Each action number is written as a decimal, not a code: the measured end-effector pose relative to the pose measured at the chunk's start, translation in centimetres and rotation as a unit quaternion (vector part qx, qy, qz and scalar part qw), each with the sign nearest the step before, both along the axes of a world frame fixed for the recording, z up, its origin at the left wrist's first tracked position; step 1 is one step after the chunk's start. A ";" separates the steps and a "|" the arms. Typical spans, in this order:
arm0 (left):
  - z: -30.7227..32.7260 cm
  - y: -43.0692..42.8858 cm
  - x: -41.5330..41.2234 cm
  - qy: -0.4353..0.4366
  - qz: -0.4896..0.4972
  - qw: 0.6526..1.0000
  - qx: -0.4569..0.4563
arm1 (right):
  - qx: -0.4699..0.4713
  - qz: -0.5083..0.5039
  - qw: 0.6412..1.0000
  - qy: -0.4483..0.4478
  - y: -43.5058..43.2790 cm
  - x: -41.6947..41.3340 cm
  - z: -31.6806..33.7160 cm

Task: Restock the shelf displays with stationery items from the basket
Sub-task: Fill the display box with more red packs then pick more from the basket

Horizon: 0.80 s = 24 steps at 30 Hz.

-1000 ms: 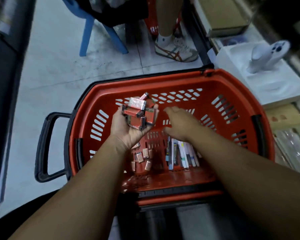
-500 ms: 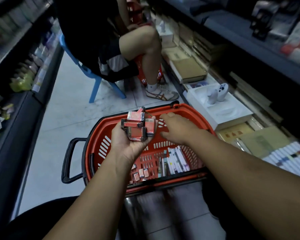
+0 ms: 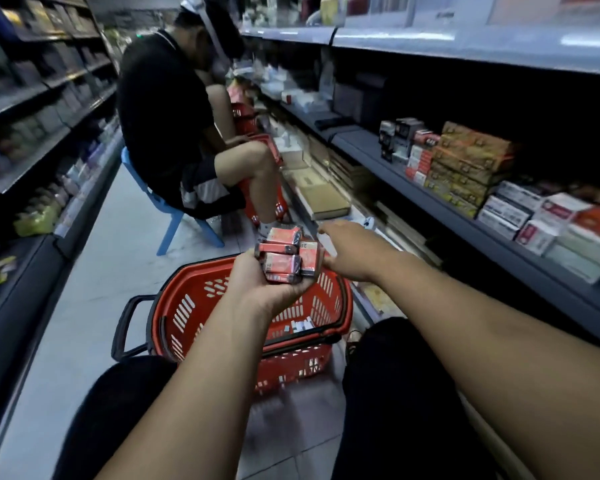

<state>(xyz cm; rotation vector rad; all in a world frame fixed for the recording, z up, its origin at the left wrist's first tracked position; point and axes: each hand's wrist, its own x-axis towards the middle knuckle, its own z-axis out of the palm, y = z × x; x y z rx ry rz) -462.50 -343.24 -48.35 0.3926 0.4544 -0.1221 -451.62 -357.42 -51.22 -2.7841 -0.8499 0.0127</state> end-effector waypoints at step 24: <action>4.9 -22.4 3.3 -0.031 -0.312 0.949 0.025 | 0.044 -0.334 0.940 -0.062 -27.3 -12.4 7.8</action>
